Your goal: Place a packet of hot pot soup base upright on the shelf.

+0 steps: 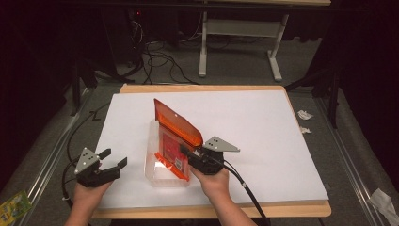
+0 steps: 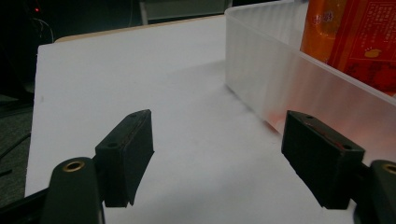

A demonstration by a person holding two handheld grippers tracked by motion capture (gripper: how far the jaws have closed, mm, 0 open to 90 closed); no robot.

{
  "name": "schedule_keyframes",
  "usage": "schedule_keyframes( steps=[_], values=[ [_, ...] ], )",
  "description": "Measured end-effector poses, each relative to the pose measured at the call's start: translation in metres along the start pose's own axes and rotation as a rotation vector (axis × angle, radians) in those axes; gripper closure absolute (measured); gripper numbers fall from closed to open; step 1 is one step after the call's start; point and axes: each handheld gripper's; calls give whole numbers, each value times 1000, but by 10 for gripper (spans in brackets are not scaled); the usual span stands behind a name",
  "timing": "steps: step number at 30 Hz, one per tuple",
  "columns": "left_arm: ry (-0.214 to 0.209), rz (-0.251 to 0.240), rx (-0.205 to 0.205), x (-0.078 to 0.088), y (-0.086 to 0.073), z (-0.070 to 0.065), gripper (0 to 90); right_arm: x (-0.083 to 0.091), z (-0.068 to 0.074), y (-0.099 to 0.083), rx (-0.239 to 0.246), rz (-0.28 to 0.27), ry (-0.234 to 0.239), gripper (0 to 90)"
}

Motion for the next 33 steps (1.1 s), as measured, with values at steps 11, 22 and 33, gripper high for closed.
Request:
schedule_keyframes(
  steps=[11, 22, 33],
  values=[
    [-3, 8, 2, -2, -1, -1, 258, 4, -9, 2, 3, 32, 0, 592],
    [-13, 10, 8, -3, -2, 0, 258, 18, -14, 9, 49, 36, 28, 229],
    [-26, 13, 7, -3, -2, -3, 254, 83, -42, 7, 90, 18, -44, 198]
  ],
)
Point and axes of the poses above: each handheld gripper's, and its own axes: x roughly backward along the jaws, y roughly out of its top, z roughly to its left, and after that the axes turned 2 degrees about -y, right-handed
